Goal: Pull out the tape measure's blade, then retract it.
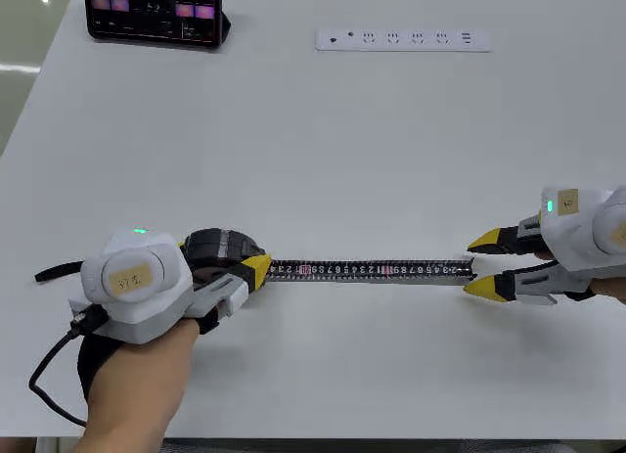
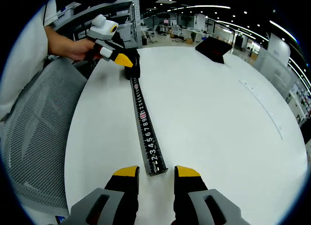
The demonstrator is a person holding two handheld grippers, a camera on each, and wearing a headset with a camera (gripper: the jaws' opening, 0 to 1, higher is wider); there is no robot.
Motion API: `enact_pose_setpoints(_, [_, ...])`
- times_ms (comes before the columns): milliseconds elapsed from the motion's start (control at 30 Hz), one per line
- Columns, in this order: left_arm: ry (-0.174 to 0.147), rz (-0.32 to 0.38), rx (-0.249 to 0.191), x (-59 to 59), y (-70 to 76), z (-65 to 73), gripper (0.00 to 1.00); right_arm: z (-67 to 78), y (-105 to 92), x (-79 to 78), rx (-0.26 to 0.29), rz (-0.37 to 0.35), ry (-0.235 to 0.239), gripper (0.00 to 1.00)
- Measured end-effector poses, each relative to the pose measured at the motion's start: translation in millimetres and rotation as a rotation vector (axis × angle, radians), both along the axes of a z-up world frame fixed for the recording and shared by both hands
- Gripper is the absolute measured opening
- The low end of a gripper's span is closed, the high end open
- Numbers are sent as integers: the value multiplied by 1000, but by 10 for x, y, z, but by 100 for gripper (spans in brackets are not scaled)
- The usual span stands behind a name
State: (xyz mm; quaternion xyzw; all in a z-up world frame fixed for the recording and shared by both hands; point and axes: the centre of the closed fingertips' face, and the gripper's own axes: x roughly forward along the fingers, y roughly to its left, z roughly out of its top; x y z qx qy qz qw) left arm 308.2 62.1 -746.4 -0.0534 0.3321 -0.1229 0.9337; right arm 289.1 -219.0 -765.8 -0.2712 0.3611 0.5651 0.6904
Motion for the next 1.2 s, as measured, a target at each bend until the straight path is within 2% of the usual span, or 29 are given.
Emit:
enact_pose_setpoints(667, [1,0,4,8,11,-15,59,-61,47,12,-23,80,-10,13])
enact_pose_setpoints(1200, [11,14,21,18,8,-37,61,-74,45,9,-26,101,-9,12])
